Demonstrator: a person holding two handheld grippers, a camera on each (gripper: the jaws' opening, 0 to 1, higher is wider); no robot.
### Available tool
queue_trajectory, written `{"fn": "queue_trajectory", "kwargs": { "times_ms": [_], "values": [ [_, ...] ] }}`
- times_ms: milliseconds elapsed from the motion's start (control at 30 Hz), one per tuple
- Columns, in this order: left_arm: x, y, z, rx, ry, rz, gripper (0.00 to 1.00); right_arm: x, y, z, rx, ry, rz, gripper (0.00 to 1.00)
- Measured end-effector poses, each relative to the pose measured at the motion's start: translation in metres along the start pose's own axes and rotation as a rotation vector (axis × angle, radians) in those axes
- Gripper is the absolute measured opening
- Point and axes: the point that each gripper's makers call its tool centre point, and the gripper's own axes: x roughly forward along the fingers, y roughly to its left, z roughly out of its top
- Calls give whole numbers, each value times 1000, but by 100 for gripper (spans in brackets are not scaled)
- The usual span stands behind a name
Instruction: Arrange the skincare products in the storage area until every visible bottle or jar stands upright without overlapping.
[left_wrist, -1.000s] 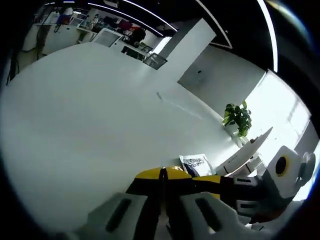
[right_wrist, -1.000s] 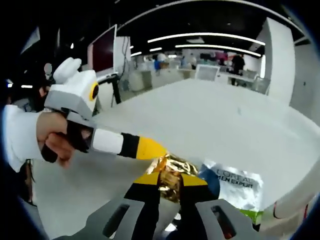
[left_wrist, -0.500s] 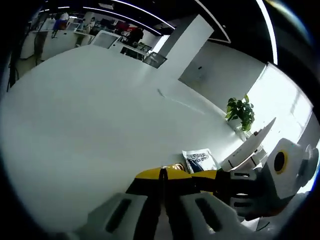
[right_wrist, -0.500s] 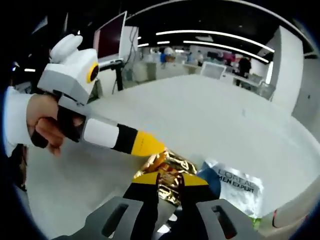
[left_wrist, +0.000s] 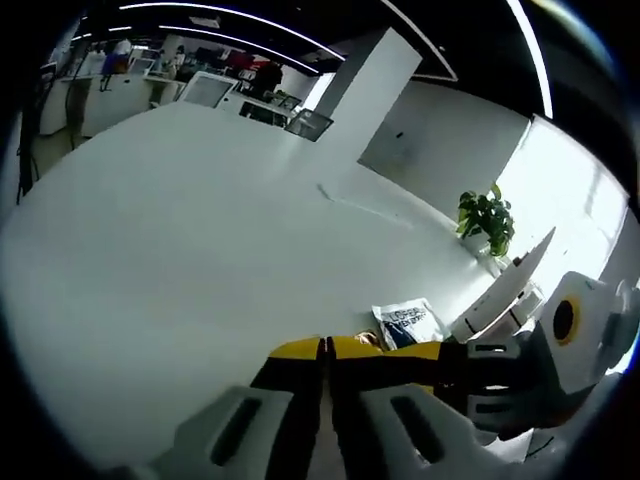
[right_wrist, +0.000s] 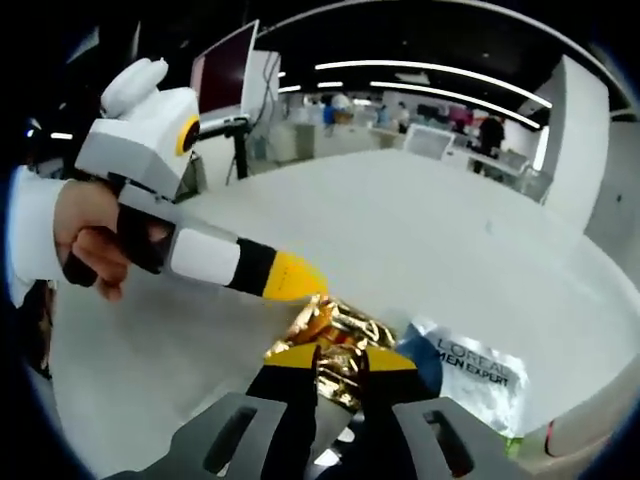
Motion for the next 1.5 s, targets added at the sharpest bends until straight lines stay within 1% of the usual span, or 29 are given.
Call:
{"fn": "queue_trajectory", "kwargs": {
  "times_ms": [67,100,133,167,200,267,367,467,533,567,633,700,767,867,933,1000,1067,1100,1133,1167,1200,1233,1300,1367,1433,1500],
  "values": [
    [-3,-1,2,8,-6,-2,1,0,0,0,4,2,0,16],
    [-6,-2,3,31,-8,-3,1,0,0,0,5,1,-1,16],
    [-10,0,4,87,-12,8,3,0,0,0,6,-1,-2,16],
    [-12,0,3,109,-6,11,5,0,0,0,10,-2,-4,16],
    [-16,-1,0,126,5,18,11,0,0,0,6,-2,-4,16],
    [-23,-9,-5,154,11,-19,14,0,0,0,9,-1,-3,16],
    [-35,-18,-11,219,26,-41,15,0,0,0,15,-1,-2,15],
    [-47,-28,-17,262,30,-61,24,-1,1,0,18,-4,-5,16],
    [-52,-33,-20,312,35,-70,33,-1,1,0,15,-4,-6,16],
    [-56,-36,-22,352,48,-74,37,-2,1,0,18,-4,-6,16],
    [-60,-40,-25,392,59,-79,46,-2,2,0,17,-2,-8,16],
    [-67,-43,-31,463,103,-84,53,-2,2,0,15,0,-7,16],
    [-73,-49,-33,521,122,-102,59,-2,2,0,15,-2,-7,15],
    [-84,-56,-29,551,104,-109,66,-2,2,0,21,-3,-7,15],
    [-93,-61,-29,566,111,-126,68,-2,2,1,31,-4,-8,15],
    [-101,-67,-32,597,123,-148,70,-3,2,1,40,-10,-9,15],
    [-107,-71,-34,601,126,-159,71,-3,2,1,52,-18,-5,15],
    [-108,-73,-36,606,124,-171,72,-4,2,1,57,-21,-2,15],
    [-110,-76,-38,608,108,-190,73,-4,1,1,55,-21,-4,16],
    [-110,-76,-38,603,98,-188,74,-5,-3,2,18,-17,-36,18],
    [-111,-75,-40,602,101,-180,75,-5,-3,3,9,-24,-40,19],
    [-113,-74,-43,607,110,-176,75,-7,-2,3,4,-23,-44,20],
    [-117,-74,-44,616,113,-175,76,-12,-4,8,14,-53,-55,23],
    [-120,-75,-43,622,107,-173,77,-19,-7,14,21,-71,-52,25],
    [-122,-77,-42,623,104,-175,78,-23,-7,18,-5,-79,-34,29],
    [-124,-80,-41,631,104,-179,79,-34,-5,22,-29,-84,-20,37]
  ]
}}
